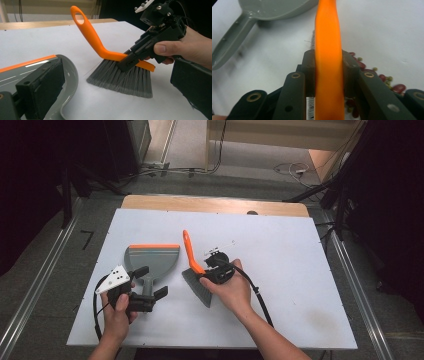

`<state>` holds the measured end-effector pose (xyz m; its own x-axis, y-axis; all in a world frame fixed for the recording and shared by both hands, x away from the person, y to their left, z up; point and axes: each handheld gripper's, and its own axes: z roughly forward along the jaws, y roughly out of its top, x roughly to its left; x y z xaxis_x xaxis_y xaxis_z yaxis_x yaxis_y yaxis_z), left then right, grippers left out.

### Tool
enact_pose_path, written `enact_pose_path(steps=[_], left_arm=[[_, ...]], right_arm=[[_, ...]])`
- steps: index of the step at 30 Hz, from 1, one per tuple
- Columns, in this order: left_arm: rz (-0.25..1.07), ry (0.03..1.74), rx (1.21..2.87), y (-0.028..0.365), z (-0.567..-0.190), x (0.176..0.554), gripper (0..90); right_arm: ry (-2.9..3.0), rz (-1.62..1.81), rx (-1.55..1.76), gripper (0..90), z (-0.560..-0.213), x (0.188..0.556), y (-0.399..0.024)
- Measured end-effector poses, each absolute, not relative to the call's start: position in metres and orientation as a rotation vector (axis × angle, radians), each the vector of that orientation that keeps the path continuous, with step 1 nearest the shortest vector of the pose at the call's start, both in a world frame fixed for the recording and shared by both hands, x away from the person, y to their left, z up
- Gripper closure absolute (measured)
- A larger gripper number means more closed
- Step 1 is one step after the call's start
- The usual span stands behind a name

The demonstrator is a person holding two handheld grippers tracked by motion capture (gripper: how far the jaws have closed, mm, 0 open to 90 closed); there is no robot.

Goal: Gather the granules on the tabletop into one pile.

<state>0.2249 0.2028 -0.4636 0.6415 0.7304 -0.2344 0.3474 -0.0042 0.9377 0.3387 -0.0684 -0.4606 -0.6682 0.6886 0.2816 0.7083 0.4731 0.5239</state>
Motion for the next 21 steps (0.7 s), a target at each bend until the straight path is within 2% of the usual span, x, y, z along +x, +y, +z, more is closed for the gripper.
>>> enact_pose_path(steps=[21], left_arm=[[0.383,0.903,1.616,0.202,-0.464,0.225,0.0]], right_arm=[[-2.632,-0.978,-1.417,67.8,-0.464,0.354,-0.109]])
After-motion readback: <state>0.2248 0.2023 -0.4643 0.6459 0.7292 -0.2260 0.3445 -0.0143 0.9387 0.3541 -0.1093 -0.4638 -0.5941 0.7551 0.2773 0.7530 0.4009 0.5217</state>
